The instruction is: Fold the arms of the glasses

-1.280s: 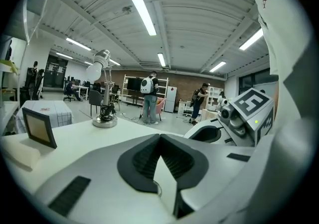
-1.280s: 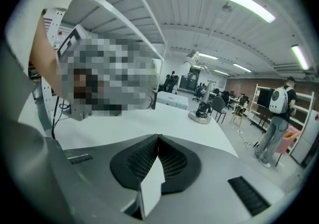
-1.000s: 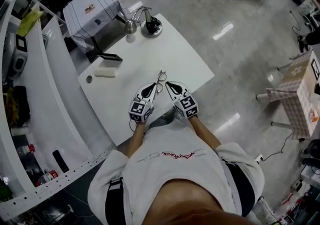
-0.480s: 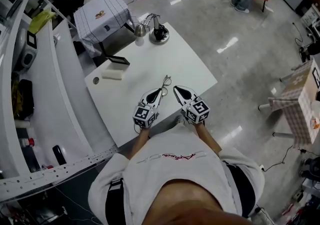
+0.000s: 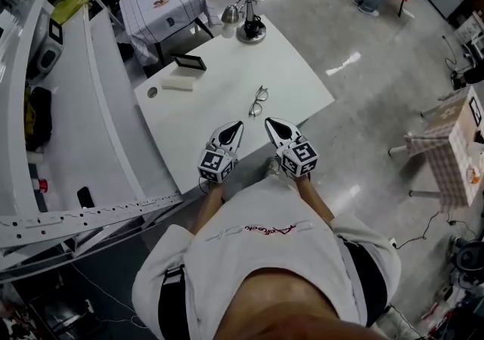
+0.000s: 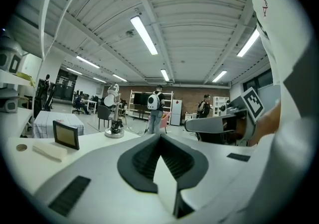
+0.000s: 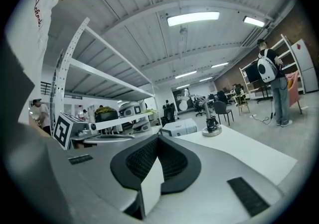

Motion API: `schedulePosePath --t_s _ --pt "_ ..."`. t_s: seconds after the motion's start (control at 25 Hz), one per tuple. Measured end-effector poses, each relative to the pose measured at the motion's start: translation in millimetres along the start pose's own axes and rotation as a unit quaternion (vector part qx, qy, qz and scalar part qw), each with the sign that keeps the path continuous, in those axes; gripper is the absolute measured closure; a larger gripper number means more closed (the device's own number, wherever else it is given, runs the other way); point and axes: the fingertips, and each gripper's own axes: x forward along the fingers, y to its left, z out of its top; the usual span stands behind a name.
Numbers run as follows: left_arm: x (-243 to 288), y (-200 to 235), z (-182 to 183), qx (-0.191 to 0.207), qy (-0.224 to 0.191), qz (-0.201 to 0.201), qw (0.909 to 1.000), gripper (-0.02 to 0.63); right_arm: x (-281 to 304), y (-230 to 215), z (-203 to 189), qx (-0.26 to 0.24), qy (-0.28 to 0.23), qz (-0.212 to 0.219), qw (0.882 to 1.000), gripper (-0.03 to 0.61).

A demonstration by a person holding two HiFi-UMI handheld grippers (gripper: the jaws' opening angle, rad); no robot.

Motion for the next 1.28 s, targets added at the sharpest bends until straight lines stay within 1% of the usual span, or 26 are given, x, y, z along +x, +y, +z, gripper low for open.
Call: schedulePosePath --t_s 0.16,0.32,0.6,0.8,0.96,1.28 --pt "-29.8 -17.1 -14.4 -0.006 0.003 -0.004 1.0000 0.588 -24.6 28.9 -12.9 0.005 0.000 -0.007 1.000 0.555" --pt "-55.8 -43.4 -24.4 -0.014 0.000 -0.014 0.9998 0.588 -58.8 53.4 -24.8 -0.006 0.012 -0.021 1.000 0.555" --pt "-89.2 -86.7 -37.3 -0.018 -0.005 -0.029 0.9994 0.588 -111.3 78.8 -45.1 -0.017 0.020 -0.054 0.998 0.556" --pt "-103.4 -114.4 -41.5 -0.021 -0.005 -0.039 0.9990 0.588 -141.9 86.9 -47.3 -0.022 0.020 -0.075 0.997 0.557" --pt "-104.6 -129.8 -40.0 -0.019 -0.009 -0.040 0.9990 0.588 -156.8 87.5 -45.3 -0.025 0.019 -0.075 0.997 0.557" --pt "-107.8 -159.3 -32.5 -0.014 -0.010 -0.027 0.9995 0.588 -188.7 88.3 -39.8 -0.034 0.021 -0.068 0.997 0.557"
